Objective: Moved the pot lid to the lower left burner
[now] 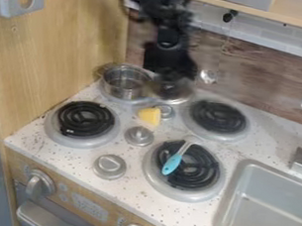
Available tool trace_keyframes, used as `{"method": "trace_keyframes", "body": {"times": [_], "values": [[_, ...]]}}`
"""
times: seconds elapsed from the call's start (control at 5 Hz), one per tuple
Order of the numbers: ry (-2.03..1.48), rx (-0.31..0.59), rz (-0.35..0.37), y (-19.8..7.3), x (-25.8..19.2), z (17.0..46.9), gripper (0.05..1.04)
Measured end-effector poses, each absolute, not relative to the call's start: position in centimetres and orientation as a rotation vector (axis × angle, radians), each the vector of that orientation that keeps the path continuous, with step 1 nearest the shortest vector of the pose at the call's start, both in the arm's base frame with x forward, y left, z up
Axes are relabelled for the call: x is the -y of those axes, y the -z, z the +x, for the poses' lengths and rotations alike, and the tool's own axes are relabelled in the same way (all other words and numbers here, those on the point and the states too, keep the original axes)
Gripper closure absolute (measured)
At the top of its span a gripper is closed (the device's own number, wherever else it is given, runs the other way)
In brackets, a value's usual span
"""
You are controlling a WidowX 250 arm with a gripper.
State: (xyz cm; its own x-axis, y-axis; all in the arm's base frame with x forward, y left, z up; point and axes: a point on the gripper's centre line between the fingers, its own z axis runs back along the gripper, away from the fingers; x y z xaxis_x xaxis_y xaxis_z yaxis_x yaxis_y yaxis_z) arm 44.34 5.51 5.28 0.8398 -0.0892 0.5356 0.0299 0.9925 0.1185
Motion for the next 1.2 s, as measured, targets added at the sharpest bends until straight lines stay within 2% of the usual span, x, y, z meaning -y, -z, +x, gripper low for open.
{"method": "trace_keyframes", "body": {"times": [0.4, 0.6, 1.0, 1.2], "values": [[-0.081, 0.471, 0.141, -3.7, -10.6, 40.4, 0.873], [-0.114, 0.460, 0.152, -3.6, -12.3, 39.9, 0.873], [-0.173, 0.370, 0.162, 0.1, -14.6, 38.6, 0.873], [-0.184, 0.346, 0.163, 1.1, -15.1, 38.7, 0.873]]}}
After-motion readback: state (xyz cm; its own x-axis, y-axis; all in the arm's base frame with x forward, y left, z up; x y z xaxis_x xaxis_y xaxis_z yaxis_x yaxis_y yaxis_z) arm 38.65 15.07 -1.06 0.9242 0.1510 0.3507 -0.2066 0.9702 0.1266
